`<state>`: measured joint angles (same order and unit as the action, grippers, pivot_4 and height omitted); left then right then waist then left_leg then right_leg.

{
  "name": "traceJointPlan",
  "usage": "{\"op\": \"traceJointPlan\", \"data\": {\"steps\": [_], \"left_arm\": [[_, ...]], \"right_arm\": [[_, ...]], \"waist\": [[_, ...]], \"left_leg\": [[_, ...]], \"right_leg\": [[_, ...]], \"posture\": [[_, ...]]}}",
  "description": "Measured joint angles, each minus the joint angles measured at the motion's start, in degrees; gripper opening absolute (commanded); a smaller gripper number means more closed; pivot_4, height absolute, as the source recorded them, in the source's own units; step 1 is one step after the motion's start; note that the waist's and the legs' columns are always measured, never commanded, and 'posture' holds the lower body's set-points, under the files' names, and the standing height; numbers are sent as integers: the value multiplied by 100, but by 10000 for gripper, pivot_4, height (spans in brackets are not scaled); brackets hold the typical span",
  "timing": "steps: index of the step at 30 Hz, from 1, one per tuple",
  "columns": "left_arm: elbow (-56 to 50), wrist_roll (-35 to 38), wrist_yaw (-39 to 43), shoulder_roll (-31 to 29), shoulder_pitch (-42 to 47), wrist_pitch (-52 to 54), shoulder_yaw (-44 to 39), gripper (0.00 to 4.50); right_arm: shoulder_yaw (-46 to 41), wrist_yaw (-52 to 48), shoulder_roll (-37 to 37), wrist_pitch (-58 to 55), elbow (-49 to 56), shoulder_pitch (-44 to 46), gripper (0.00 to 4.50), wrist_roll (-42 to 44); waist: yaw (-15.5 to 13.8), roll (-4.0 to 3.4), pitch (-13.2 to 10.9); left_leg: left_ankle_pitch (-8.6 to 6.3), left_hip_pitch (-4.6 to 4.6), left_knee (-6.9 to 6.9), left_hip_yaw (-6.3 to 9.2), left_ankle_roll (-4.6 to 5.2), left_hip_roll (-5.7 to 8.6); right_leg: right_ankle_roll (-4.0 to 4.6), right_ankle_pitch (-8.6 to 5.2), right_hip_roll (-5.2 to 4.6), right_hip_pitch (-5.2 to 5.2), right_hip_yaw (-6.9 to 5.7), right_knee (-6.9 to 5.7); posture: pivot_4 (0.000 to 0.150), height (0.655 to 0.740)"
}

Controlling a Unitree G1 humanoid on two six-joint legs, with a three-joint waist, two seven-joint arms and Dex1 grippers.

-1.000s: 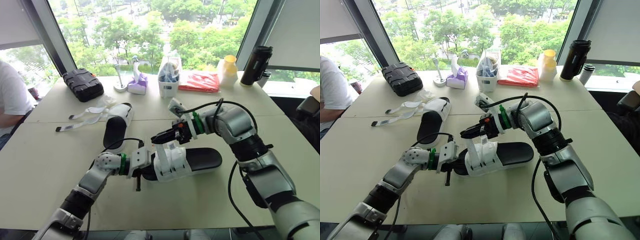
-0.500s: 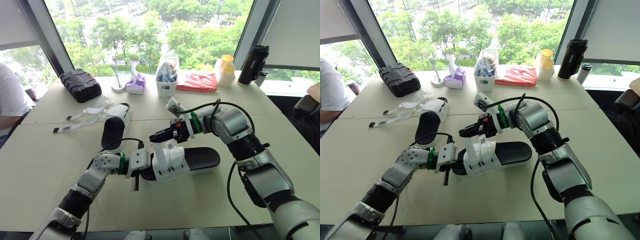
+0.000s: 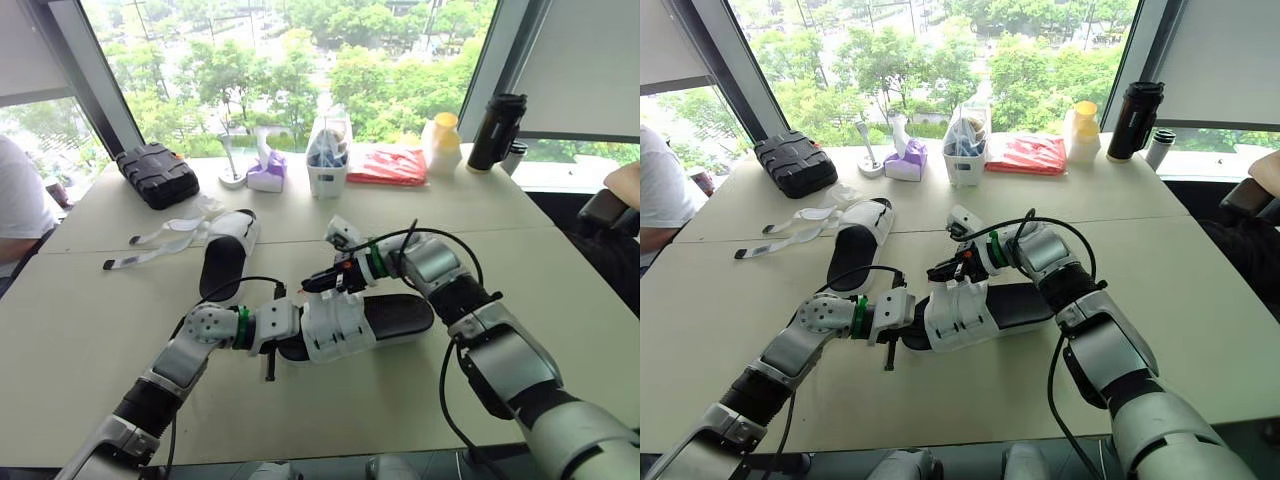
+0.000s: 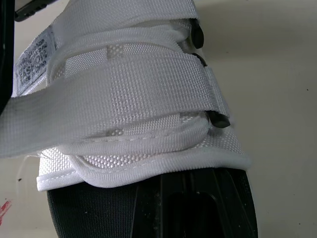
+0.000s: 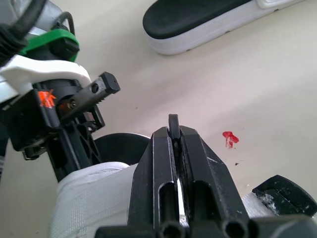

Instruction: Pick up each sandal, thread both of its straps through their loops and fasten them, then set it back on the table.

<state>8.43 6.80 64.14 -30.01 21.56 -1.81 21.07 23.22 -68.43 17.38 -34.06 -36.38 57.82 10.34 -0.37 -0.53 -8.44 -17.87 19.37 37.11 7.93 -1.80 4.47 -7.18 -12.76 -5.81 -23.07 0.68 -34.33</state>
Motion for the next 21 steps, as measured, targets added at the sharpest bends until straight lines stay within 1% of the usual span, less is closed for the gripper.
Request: {"op": "traceJointPlan", "data": {"steps": [2, 3, 4, 6, 7, 8, 10, 16, 21], "left_arm": [[27, -3, -9, -5, -7, 0, 0, 0], [38, -11, -16, -6, -10, 0, 0, 0], [43, -35, -24, -5, -12, 1, 0, 0], [43, -76, -36, -4, -12, 0, 8, 0], [43, -86, -45, 1, -12, 0, 13, 0], [39, -86, -16, 20, -12, -1, 14, 0], [37, -86, 5, 25, -12, -2, 15, 0], [37, -86, 4, 32, -12, -2, 14, 0], [37, -86, 3, 35, -10, -2, 14, 0]], "right_arm": [[78, 28, -44, 176, -49, -1, 625, -134], [125, 30, -55, 282, -51, -4, 625, -229], [190, 33, -58, 410, -50, -10, 3343, -310], [279, 119, -63, 584, -47, -24, 10973, -490], [310, 336, -56, 652, -102, -28, 14001, -678], [330, 533, 20, 868, -141, -97, 15770, -923], [346, 680, 45, 1161, -142, -101, 24778, -1114], [360, 1349, 142, 2233, -420, -154, 24778, -1794], [90, 1775, 165, 2701, -725, -66, 24778, -1901]], "waist": [[14, -8, 22], [20, -11, 31], [23, -14, 39], [25, -18, 52], [21, -18, 56], [9, -18, 56], [5, -27, 63], [1, -27, 63], [-2, -29, 61]], "left_leg": [[1, -3, 0, 0, -1, -2], [1, -6, 0, 0, -1, -3], [1, -10, 0, 0, -1, -6], [1, -17, 0, 1, -1, -9], [0, -23, 0, 3, -1, -10], [0, -21, -1, 4, -1, -9], [0, -20, -5, 3, -1, -8], [0, -17, -7, 3, -1, -8], [0, -15, -7, 3, -1, -8]], "right_leg": [[-4, -3, 2, 1, 1, -2], [-20, -12, 3, 3, 2, -3], [-22, -14, 6, 7, 2, -3], [-22, -16, 11, 16, 2, -3], [-8, -24, 12, 22, 3, -3], [-7, -25, 12, 22, 3, -1], [-20, -18, 12, 20, 5, 2], [-15, -20, 12, 19, 5, 5], [-5, -25, 12, 19, 7, 5]], "posture": [[1500, 7400], [1500, 7400], [1500, 7400], [1500, 7400], [1500, 7400], [1500, 7400], [1500, 7400], [1500, 7400], [1500, 7400]]}}
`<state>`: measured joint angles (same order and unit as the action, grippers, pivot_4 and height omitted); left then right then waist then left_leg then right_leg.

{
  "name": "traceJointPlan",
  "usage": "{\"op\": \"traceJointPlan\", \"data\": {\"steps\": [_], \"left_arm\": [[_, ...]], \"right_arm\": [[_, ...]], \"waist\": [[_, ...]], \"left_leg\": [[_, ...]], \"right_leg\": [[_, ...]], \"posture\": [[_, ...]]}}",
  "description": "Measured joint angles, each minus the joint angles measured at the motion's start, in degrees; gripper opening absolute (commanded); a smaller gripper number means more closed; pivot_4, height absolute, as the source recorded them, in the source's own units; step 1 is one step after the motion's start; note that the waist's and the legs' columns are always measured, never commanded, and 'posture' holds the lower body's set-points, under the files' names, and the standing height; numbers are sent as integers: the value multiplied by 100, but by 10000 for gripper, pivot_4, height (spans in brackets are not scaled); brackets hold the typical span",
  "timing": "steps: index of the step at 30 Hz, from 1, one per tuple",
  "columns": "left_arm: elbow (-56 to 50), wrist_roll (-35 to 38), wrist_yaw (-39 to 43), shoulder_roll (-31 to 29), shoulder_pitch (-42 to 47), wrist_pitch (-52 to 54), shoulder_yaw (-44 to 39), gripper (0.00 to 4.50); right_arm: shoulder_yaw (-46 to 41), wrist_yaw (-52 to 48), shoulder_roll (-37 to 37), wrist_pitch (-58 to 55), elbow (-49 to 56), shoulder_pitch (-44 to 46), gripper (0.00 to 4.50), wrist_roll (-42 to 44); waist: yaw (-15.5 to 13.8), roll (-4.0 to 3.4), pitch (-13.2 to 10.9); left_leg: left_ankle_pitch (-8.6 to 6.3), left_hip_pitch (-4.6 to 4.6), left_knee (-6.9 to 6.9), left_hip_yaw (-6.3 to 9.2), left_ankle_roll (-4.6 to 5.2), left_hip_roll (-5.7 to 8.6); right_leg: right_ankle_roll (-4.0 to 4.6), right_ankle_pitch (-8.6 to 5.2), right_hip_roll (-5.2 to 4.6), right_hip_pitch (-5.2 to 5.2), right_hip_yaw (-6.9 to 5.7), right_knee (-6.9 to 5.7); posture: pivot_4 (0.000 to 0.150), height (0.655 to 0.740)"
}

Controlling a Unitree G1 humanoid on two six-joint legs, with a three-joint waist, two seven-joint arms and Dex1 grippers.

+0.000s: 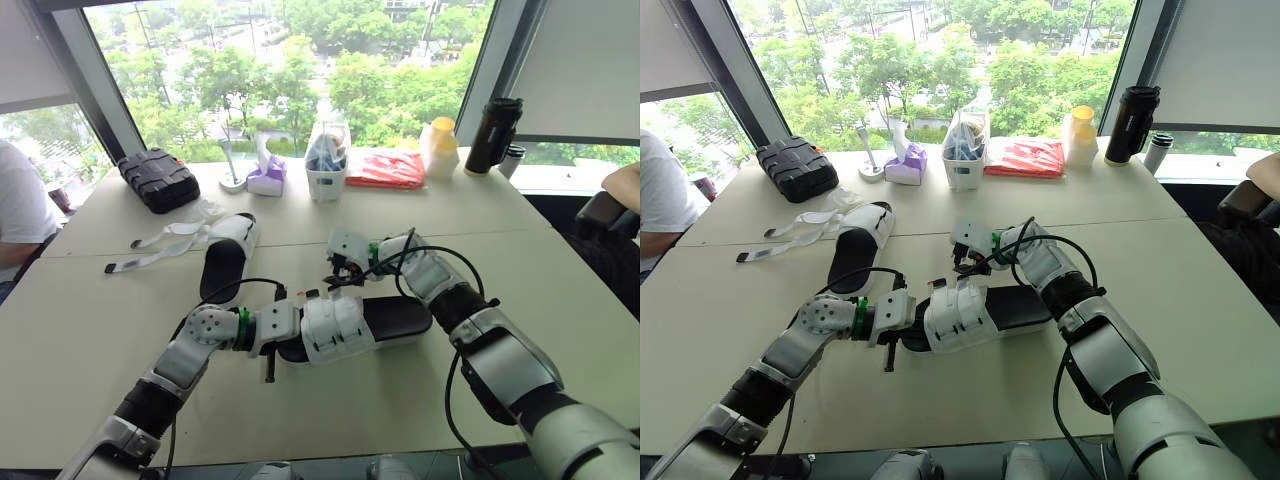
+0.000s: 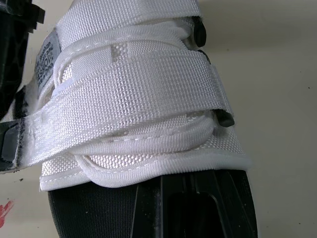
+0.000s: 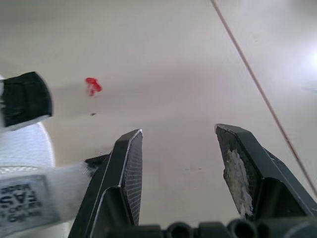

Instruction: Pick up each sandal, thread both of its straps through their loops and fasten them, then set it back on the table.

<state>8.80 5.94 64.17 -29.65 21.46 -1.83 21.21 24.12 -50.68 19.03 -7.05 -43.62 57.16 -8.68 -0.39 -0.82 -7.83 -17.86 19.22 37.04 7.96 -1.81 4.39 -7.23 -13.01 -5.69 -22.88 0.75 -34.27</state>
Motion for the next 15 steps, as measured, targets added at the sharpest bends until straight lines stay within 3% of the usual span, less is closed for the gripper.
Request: {"op": "traceJointPlan", "data": {"steps": [2, 6, 15], "left_arm": [[0, 0, -3, 11, 1, 0, 0, 0], [-1, 0, -11, 33, 1, -35, 2, 0], [-376, 130, 5, -285, -119, 152, -239, 0]], "right_arm": [[-234, 15, 100, 94, 77, 69, 24778, 84], [-744, -24, 973, 910, 893, -107, 24778, 150], [-981, 2, 2128, 2673, 2277, -1969, 24778, -17]], "waist": [[-12, 0, 0], [-31, 5, -1], [120, 17, -105]], "left_leg": [[0, 2, 0, 1, 0, 0], [-1, 11, -2, 0, 2, 1], [0, 25, -5, -16, 0, -9]], "right_leg": [[0, 0, 0, 0, 0, 0], [-6, -1, -1, 12, -2, 13], [-6, -7, 4, -10, 14, 1]], "posture": [[1500, 7400], [1500, 7400], [1500, 7400]]}}
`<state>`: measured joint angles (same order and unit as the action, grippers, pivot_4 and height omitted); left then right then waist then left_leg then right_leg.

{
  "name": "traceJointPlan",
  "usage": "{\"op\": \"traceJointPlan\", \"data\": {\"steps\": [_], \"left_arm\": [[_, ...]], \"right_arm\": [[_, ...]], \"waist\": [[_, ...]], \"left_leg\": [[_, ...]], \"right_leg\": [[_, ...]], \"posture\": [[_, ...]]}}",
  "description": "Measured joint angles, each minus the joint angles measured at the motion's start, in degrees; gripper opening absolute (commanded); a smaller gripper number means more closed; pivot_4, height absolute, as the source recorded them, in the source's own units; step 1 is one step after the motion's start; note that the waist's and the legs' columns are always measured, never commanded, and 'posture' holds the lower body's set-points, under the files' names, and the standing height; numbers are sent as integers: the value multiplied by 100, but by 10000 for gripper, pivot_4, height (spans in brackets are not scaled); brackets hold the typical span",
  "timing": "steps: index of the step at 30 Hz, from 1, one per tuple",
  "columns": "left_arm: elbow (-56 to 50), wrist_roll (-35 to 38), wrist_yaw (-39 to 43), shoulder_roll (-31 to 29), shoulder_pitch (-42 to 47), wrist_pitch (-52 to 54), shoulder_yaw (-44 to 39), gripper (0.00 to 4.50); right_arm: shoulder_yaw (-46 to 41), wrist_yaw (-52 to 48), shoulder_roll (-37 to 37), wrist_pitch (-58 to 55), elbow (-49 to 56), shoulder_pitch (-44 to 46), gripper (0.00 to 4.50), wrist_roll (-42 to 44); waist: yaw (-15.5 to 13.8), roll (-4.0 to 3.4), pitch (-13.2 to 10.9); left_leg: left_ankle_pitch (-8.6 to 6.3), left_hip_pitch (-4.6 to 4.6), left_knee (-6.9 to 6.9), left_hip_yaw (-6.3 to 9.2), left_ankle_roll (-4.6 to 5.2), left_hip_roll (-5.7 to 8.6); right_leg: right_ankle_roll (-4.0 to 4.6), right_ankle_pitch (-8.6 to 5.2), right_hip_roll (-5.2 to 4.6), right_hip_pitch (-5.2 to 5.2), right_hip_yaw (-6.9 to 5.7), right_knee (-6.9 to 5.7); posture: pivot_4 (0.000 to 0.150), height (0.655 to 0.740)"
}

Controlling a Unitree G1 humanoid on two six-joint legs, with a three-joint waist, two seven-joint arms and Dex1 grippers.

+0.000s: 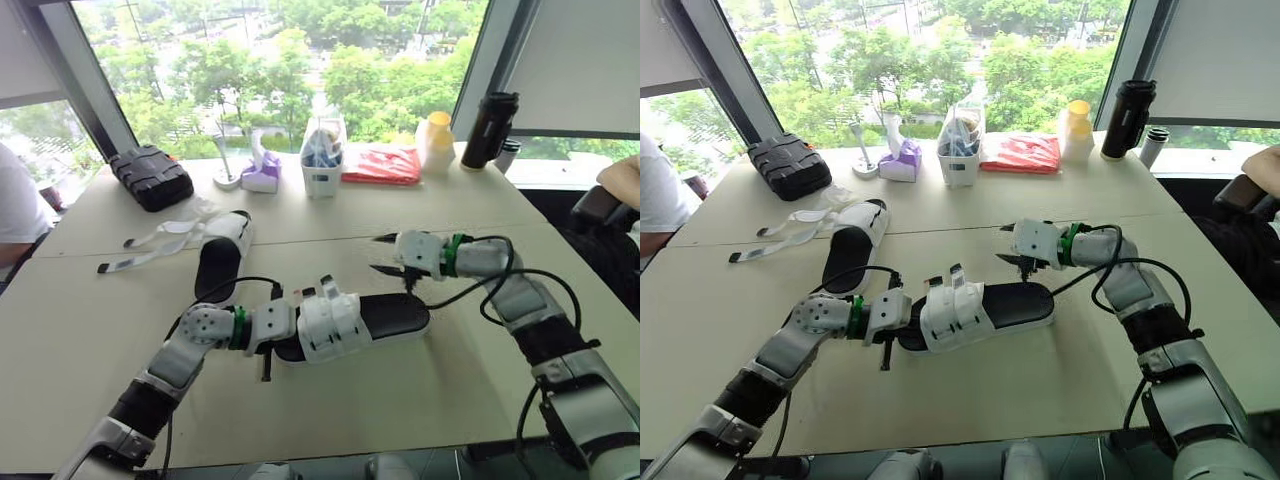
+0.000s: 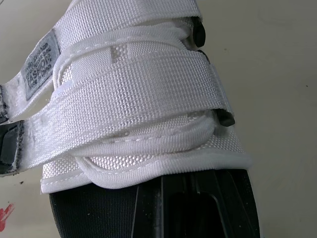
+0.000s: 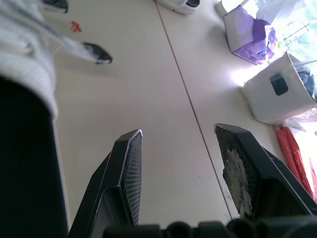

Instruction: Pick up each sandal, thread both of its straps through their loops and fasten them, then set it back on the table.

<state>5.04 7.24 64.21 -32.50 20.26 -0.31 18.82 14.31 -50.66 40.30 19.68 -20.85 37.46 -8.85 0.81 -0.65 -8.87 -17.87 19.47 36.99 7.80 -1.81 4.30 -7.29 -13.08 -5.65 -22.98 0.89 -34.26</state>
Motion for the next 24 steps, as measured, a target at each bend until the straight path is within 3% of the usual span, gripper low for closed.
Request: {"op": "traceJointPlan", "data": {"steps": [5, 12, 24], "left_arm": [[-739, 433, 95, -566, -350, 755, -419, 0], [-1368, 1233, 124, -1236, -1016, 1865, -1358, 0], [-1956, 1850, -309, -1350, -1276, 2720, -2085, 0]], "right_arm": [[-138, 101, 550, 1269, 431, -570, 24778, -151], [10, 369, 543, 2787, 596, -993, 24778, -486], [598, 1605, -498, 4784, -570, 227, 24778, -1973]], "waist": [[131, 52, -66], [164, 68, -137], [123, 116, -204]], "left_leg": [[2, 24, -46, -9, -4, -21], [32, 101, -69, -31, -55, -18], [41, 105, -73, -34, -72, -14]], "right_leg": [[34, 18, 20, -58, 8, -4], [50, 27, 14, -161, 28, -9], [54, 29, 12, -162, 27, -5]], "posture": [[1500, 7400], [1500, 7400], [1500, 7400]]}}
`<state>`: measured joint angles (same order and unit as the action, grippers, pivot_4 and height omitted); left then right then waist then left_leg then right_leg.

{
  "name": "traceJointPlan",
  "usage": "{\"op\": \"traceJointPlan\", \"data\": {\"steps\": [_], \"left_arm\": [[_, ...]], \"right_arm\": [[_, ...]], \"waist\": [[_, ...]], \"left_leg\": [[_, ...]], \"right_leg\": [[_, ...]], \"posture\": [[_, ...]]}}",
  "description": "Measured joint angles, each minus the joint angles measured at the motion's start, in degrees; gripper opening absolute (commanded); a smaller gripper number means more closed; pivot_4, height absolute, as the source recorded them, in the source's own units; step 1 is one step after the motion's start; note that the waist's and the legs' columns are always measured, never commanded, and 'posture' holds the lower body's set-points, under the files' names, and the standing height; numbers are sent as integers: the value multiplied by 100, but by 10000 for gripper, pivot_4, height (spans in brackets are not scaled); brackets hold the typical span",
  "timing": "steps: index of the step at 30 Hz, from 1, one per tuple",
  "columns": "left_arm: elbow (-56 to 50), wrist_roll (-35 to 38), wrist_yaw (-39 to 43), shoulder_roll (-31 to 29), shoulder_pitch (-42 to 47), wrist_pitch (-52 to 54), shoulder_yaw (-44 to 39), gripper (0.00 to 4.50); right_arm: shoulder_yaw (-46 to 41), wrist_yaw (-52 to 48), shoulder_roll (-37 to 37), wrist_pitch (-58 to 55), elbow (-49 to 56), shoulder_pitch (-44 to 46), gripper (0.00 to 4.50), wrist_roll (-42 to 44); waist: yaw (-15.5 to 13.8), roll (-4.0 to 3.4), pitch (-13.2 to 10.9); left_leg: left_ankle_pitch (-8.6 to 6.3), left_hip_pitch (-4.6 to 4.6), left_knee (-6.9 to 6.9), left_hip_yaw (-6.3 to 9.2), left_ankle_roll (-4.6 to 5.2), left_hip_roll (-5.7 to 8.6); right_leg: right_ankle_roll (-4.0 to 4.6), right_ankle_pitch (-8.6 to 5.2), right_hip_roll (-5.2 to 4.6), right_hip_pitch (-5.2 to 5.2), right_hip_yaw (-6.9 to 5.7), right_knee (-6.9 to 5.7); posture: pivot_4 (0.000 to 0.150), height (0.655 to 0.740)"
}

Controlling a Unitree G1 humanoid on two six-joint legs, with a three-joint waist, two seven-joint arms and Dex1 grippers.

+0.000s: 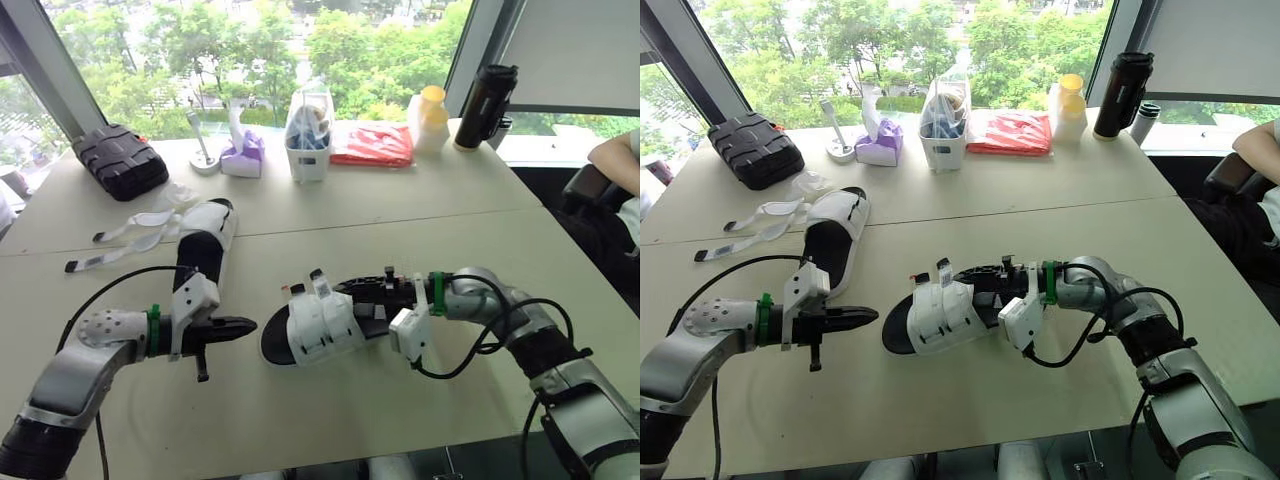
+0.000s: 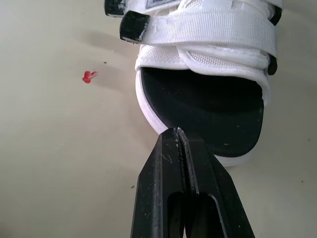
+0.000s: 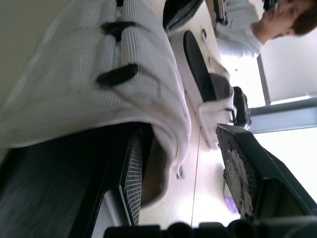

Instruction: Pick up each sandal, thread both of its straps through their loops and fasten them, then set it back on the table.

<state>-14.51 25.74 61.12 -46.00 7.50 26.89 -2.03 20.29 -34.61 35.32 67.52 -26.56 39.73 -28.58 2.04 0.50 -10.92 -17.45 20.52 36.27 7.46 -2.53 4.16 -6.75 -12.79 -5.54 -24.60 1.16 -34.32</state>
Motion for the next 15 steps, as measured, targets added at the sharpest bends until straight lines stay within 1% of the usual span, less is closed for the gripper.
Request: {"op": "traceJointPlan", "data": {"steps": [4, 8, 11, 14, 15], "left_arm": [[-67, 32, -115, -1, -51, 57, -99, 0], [-133, 31, -174, -2, -137, 57, -129, 0], [-150, 29, -231, -3, -224, 56, -153, 0], [-153, 18, -262, -11, -261, 37, -157, 0], [-154, 0, -263, -13, -274, 24, -157, 0]], "right_arm": [[152, 614, -275, 843, -280, 251, 24778, -772], [245, 1022, -394, 1205, -379, 275, 24778, -1288], [345, 1264, -520, 1211, -425, 341, 17306, -1574], [397, 1505, -568, 1149, -515, 512, 1956, -1746], [410, 1554, -581, 1097, -532, 576, 332, -1799]], "waist": [[4, 0, 0], [11, 0, 0], [35, 0, 0], [53, 1, 0], [56, 4, 3]], "left_leg": [[1, 1, -1, -1, -2, 5], [2, 0, -1, -2, -3, 9], [4, -3, -1, -4, -7, 8], [7, -8, -1, -9, -12, 4], [9, -10, -1, -12, -15, 1]], "right_leg": [[1, 0, 1, -2, 1, 0], [1, 0, 3, -3, 3, -2], [4, 2, 7, -3, 5, -5], [12, 7, 14, -4, 9, -8], [17, 10, 19, -4, 11, -9]], "posture": [[1500, 7400], [1500, 7400], [1500, 7400], [1500, 7400], [1500, 7400]]}}
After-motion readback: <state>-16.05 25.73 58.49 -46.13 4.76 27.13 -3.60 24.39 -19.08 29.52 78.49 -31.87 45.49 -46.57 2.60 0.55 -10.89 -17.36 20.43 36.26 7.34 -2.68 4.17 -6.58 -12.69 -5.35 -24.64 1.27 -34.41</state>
